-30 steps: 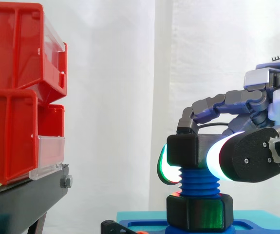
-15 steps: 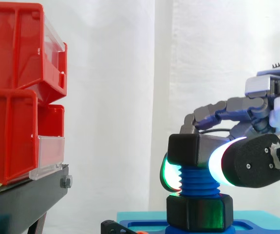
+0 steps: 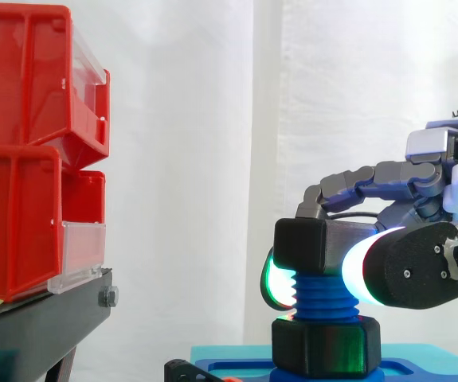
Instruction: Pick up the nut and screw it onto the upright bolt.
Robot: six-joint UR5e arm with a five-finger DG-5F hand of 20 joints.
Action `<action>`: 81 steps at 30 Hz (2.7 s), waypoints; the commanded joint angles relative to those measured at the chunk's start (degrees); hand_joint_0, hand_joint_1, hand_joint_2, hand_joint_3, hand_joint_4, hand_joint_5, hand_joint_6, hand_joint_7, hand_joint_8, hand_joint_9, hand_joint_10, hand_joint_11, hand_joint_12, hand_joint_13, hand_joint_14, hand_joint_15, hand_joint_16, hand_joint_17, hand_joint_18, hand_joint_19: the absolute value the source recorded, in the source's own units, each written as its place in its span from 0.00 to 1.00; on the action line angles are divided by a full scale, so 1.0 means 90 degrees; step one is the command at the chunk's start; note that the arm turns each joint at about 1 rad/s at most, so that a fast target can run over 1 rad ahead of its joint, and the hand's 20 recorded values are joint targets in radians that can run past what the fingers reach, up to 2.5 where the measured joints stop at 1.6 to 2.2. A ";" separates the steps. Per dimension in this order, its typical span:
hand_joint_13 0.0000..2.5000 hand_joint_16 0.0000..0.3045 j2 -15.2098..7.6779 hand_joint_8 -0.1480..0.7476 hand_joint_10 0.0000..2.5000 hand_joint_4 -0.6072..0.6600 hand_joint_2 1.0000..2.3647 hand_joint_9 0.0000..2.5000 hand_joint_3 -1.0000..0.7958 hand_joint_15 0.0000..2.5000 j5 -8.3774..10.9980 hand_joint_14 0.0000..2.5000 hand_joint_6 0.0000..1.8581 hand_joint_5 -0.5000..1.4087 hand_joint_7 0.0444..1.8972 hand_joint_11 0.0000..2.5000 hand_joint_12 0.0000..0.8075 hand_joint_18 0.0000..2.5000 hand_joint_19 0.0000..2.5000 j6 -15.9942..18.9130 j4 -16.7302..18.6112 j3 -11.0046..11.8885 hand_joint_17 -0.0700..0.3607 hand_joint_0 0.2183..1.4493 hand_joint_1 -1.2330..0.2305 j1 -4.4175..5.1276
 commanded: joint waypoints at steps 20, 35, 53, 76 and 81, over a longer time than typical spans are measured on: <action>0.10 0.22 0.0010 0.50 0.00 0.61 0.00 0.14 0.28 0.00 -0.0123 0.00 0.27 0.12 0.26 0.00 0.55 0.14 0.06 0.0019 -0.0092 0.0001 0.52 0.08 0.46 -0.0061; 0.00 0.23 0.0010 0.48 0.00 0.61 0.00 0.02 0.28 0.00 -0.0201 0.00 0.27 0.11 0.25 0.00 0.56 0.00 0.04 0.0010 -0.0092 0.0069 0.53 0.06 0.75 -0.0061; 0.00 0.21 0.0000 0.47 0.00 0.63 0.00 0.04 0.28 0.00 -0.0524 0.00 0.27 0.15 0.38 0.00 0.52 0.00 0.02 0.0000 -0.0620 0.0772 0.49 0.13 0.84 -0.0061; 0.07 0.19 0.0000 0.48 0.00 0.67 0.00 0.15 0.28 0.00 -0.0494 0.00 0.27 0.19 0.49 0.00 0.47 0.02 0.02 -0.0078 -0.0600 0.0772 0.46 0.17 0.67 -0.0003; 0.08 0.19 0.0000 0.48 0.00 0.66 0.00 0.15 0.28 0.00 -0.0504 0.00 0.27 0.19 0.49 0.00 0.47 0.02 0.02 -0.0078 -0.0639 0.0763 0.46 0.17 0.67 -0.0003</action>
